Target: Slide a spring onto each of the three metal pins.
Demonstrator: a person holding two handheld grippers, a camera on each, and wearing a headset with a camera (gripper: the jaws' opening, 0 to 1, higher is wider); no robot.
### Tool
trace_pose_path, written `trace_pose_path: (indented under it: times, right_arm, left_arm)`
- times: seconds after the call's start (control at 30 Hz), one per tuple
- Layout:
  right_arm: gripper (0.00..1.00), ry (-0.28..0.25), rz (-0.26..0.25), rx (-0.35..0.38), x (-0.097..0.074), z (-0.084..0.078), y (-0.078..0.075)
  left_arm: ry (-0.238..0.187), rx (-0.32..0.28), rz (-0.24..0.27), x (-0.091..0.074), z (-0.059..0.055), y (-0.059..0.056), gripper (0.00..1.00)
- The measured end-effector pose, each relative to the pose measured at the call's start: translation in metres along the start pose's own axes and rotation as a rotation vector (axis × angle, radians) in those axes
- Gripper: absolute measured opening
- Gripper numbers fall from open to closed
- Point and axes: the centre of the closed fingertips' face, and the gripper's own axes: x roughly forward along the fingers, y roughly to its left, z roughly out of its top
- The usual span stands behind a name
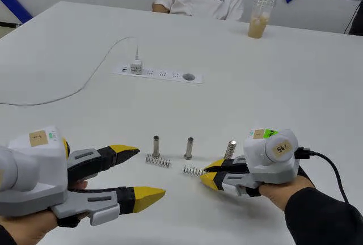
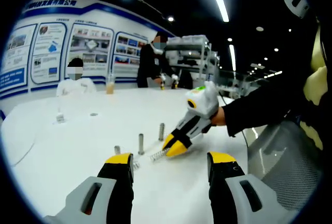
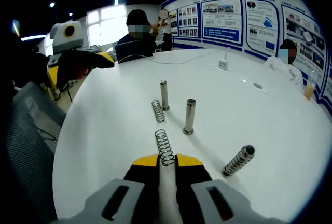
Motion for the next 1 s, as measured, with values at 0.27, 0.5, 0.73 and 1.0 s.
trace_pose_path:
  times: [0.27,0.5,0.73,1.0]
  right_arm:
    - [0.12,-0.011,0.034,-0.03,-0.012,0.016,0.02]
    - [0.12,-0.001,0.077,-0.064,-0.026,0.032,0.039]
    - [0.12,0.026,0.128,-0.088,-0.035,0.046,0.057]
    - [0.12,0.093,0.178,-0.156,-0.037,0.055,0.081]
  left_arm:
    - [0.024,0.033,-0.013,0.0,-0.003,-0.004,0.57]
    - [0.048,0.077,-0.029,0.003,-0.005,-0.008,0.54]
    - [0.075,0.123,-0.059,0.007,-0.009,-0.012,0.48]
    - [0.111,0.193,-0.101,0.012,-0.012,-0.02,0.41]
